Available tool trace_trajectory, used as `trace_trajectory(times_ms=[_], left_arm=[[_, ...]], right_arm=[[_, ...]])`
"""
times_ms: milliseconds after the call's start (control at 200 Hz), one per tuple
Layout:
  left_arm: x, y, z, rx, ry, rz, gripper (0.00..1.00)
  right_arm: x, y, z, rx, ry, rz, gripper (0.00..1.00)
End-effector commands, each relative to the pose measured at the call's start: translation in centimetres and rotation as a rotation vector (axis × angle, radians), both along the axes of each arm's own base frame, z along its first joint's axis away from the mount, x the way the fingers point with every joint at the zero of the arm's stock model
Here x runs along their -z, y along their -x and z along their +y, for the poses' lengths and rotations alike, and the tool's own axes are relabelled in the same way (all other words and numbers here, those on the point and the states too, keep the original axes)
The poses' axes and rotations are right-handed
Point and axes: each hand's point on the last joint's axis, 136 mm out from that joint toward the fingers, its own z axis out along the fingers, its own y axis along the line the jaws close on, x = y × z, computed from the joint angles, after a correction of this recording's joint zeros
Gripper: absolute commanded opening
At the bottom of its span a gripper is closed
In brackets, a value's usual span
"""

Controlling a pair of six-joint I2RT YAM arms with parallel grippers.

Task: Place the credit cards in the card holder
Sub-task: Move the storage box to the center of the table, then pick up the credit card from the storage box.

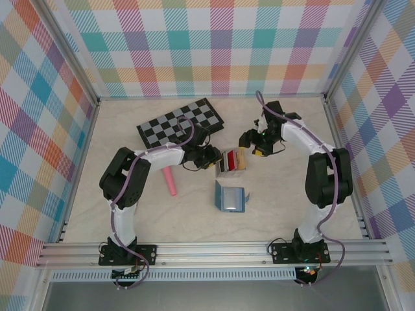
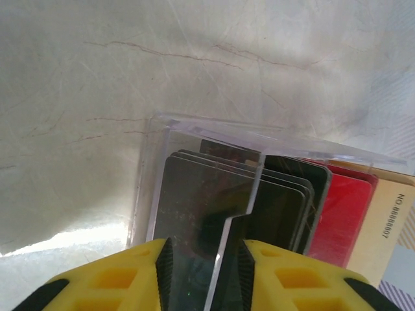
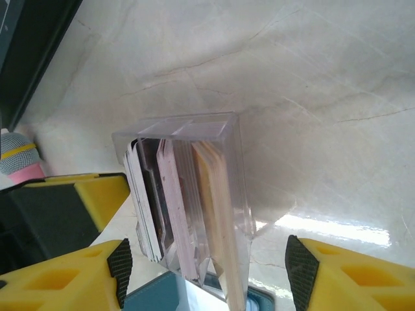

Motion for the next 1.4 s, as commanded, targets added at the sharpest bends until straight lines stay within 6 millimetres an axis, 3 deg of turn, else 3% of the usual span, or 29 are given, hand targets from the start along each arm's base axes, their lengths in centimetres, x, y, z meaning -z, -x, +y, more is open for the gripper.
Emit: trace_trajectory(times_ms=[0, 345, 855, 1075, 1395], left_arm=[[0.3, -0.3, 0.0, 0.007, -0.006, 0.008, 0.33], [1.3, 0.2, -0.6, 0.011, -0.012, 0.032, 0.23], [1.9, 1.0, -0.9, -0.022, -0.018, 0.047, 0.21], [1.9, 1.1, -0.7, -0.015, -0.03, 0.042, 0.21], [2.0, 1.2, -0.5, -0.012, -0.039, 0.044, 0.2]], right_arm=[[-0.5, 0.8, -0.1, -0.021, 0.103, -0.036, 0.66], [0.6, 1.3, -0.8, -0.088, 0.422, -0.06, 0.6], [3.2, 1.4, 0.5, -0.149, 0.471, -0.002, 0.58], [4.2, 0.7, -0.3, -0.155, 0.549, 0.004, 0.57], [3.5, 0.4, -0.4, -0.145, 0.552, -0.025, 0.56]])
